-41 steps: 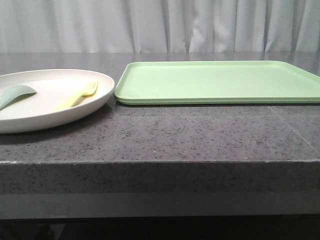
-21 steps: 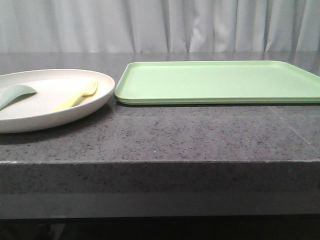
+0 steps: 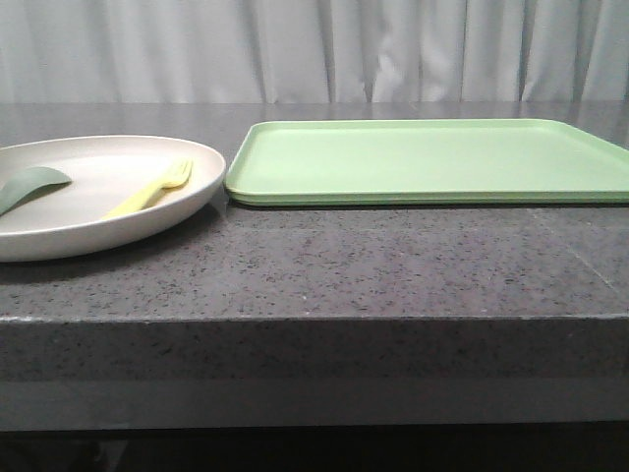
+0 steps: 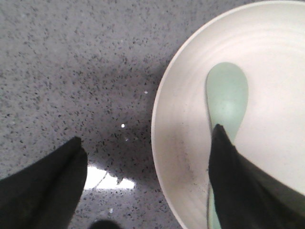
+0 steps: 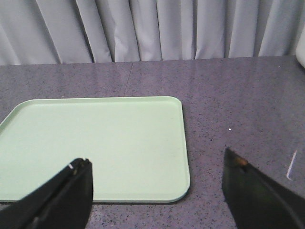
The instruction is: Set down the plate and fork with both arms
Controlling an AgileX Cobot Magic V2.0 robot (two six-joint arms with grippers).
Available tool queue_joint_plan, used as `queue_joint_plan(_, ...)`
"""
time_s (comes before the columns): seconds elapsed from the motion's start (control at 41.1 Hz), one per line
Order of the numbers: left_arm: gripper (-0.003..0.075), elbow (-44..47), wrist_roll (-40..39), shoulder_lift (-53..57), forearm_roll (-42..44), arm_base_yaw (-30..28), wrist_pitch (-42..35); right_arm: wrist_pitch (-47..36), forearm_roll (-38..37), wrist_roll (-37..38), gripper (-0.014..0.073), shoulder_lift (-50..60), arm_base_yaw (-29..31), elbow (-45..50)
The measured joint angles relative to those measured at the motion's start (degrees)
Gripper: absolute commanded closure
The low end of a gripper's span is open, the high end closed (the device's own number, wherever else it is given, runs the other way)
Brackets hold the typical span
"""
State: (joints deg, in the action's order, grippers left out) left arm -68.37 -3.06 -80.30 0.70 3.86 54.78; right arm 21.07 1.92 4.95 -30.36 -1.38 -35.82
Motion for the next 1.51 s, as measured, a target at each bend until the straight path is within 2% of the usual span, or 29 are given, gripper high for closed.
queue_joint_plan(0.34,0.0215,-2.0,0.2,-9.9,-0.3,0.0,1.1,0.0,0.0,0.0,0.0012,0.0,0.0,0.0)
queue_joint_plan(0.826,0.0234,-2.4,0.2,-12.5,-2.1,0.0,1.1,0.3,0.0,0.0,0.0012,0.0,0.0,0.0)
queue_joint_plan(0.923,0.0314,-2.4,0.2,-12.5,-2.3,0.0,1.1,0.3,0.0,0.0,0.0012,0.0,0.0,0.0)
queue_joint_plan(0.996,0.0415,-2.4,0.2,-12.6,-2.6,0.0,1.1,0.3,0.0,0.0,0.0012,0.0,0.0,0.0)
queue_joint_plan(1.166,0.0732,-2.4,0.2,-12.9,-3.4,0.2,1.1,0.3,0.0,0.0,0.0012,0.0,0.0,0.0)
queue_joint_plan(1.507,0.0739,-3.0,0.3,-12.9,-4.8,0.1,1.5,0.4,0.0,0.0,0.0012,0.0,0.0,0.0)
